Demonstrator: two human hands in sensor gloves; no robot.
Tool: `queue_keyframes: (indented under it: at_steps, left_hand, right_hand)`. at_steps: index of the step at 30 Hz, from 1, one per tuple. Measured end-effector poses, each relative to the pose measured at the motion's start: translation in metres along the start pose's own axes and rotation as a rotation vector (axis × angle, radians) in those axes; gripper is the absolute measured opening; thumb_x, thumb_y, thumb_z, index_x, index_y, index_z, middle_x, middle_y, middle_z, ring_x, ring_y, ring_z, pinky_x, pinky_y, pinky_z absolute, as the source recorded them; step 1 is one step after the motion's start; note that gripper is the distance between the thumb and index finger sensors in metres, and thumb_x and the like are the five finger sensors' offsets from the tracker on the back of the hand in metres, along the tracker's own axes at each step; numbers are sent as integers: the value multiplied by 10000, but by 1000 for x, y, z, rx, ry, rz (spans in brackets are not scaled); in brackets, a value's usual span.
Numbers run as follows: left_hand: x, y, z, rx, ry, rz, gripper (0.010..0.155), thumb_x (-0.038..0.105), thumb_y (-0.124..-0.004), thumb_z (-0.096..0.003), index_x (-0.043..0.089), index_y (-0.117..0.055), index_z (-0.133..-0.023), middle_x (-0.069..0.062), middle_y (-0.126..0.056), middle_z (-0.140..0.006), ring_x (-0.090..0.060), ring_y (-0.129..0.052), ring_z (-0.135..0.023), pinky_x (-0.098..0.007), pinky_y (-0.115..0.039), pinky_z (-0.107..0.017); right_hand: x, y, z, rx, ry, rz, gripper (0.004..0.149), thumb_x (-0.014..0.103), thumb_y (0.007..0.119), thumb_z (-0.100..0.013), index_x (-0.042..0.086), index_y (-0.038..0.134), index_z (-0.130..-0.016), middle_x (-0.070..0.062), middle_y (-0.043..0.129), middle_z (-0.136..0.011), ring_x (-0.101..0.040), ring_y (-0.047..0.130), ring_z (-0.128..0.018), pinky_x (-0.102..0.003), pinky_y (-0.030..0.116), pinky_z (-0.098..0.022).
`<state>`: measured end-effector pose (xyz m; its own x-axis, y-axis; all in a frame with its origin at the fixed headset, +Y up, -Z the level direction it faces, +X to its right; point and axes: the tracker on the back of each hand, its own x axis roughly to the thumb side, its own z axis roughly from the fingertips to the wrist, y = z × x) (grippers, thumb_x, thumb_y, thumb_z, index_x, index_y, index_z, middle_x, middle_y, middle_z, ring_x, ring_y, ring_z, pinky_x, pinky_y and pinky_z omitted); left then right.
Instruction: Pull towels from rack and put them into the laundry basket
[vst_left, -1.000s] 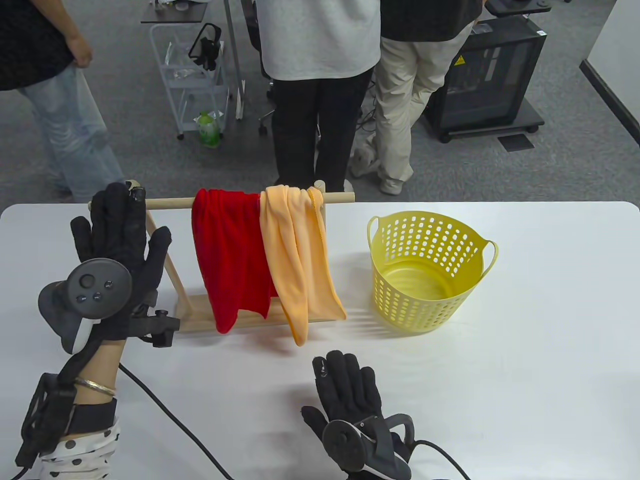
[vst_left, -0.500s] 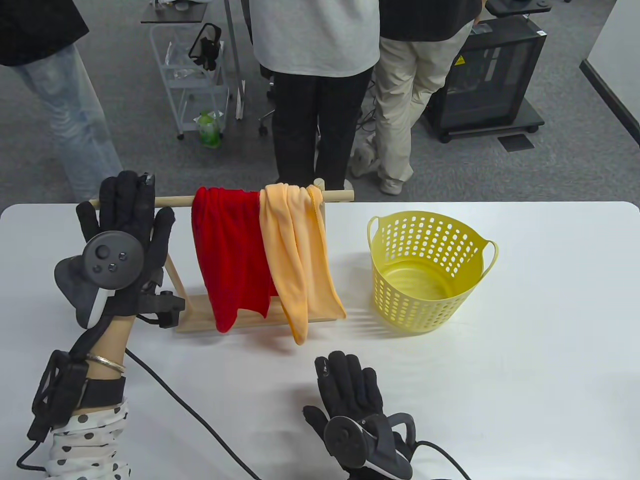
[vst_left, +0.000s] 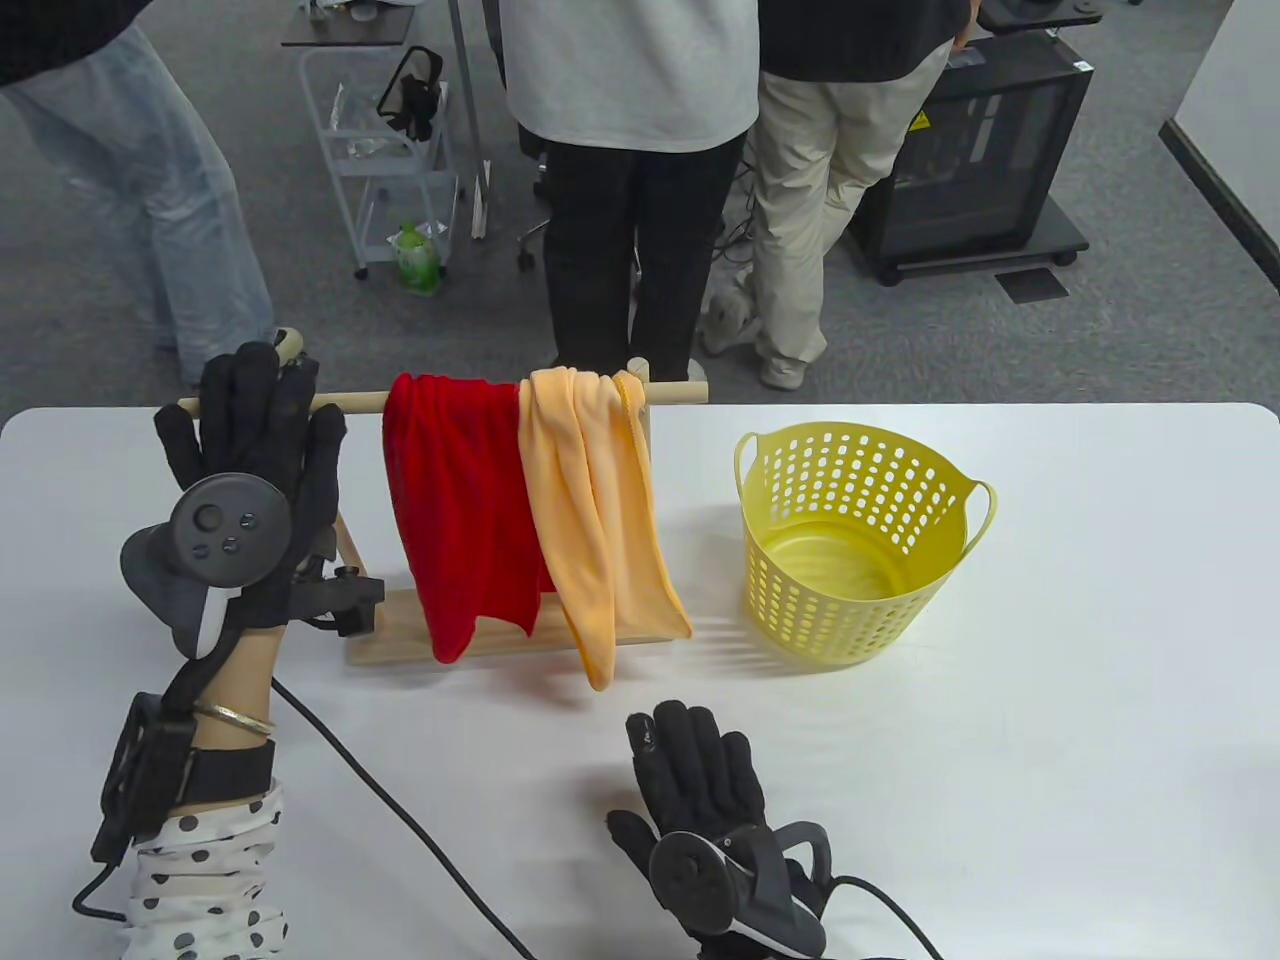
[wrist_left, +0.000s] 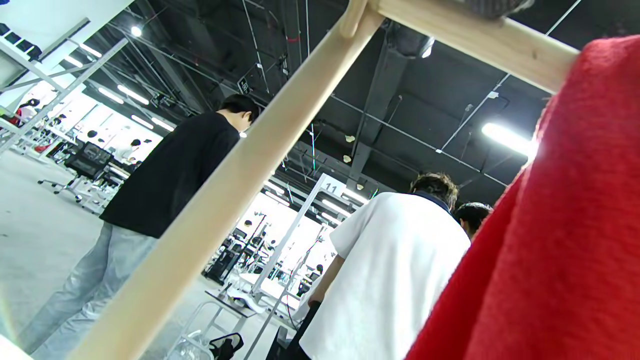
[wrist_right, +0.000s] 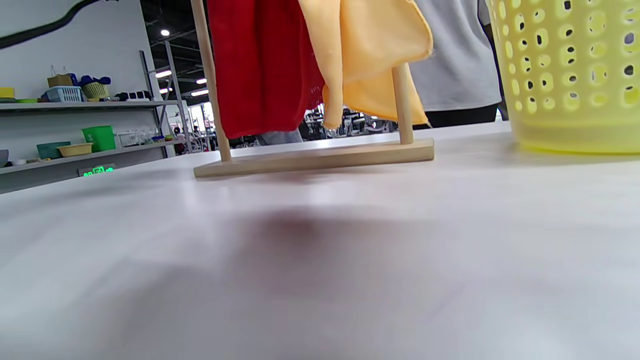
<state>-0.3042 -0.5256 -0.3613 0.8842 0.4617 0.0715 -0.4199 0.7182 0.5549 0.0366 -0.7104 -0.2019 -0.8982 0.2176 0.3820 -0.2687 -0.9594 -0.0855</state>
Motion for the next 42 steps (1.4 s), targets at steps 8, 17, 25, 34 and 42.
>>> queue_keyframes:
  at_steps: [8, 17, 25, 34, 42]
  left_hand:
    - [-1, 0, 0, -12, -7, 13, 597, 578, -519, -642, 347, -584, -1189, 145, -369, -1322, -112, -223, -1252, -432, -5, -927]
    - [-2, 0, 0, -17, -10, 9, 598, 578, -515, -641, 345, -579, -1189, 145, -362, -1320, -116, -221, -1249, -432, 0, -925]
    - [-1, 0, 0, -17, -9, 9, 598, 578, -512, -641, 346, -576, -1189, 144, -357, -1320, -114, -220, -1248, -431, 2, -925]
    - [-1, -1, 0, -13, -9, 6, 597, 579, -509, -641, 350, -573, -1188, 144, -354, -1321, -115, -221, -1247, -432, 2, -925]
    - [-1, -1, 0, -13, -10, 0, 597, 579, -509, -640, 349, -576, -1187, 142, -358, -1319, -117, -222, -1246, -434, -2, -925]
  right_hand:
    - [8, -60, -31, -206, -74, 35, 745, 567, 525, -600, 200, 335, -1220, -135, 277, -1257, -383, 364, -1148, -558, 302, -847]
    - [28, -159, -112, -396, -85, 108, 747, 578, 560, -588, 231, 353, -1217, -105, 299, -1264, -354, 387, -1160, -542, 305, -863]
    - [34, -191, -175, -454, 23, 106, 749, 595, 578, -580, 272, 354, -1217, -61, 320, -1274, -317, 395, -1175, -521, 295, -881]
    - [42, -187, -205, -418, 81, 163, 754, 603, 615, -566, 321, 355, -1215, -23, 378, -1277, -288, 411, -1185, -517, 283, -893]
    - [45, -195, -210, -440, 123, 250, 600, 502, 725, -566, 366, 592, -1135, 74, 654, -1172, -216, 559, -1141, -520, 347, -888]
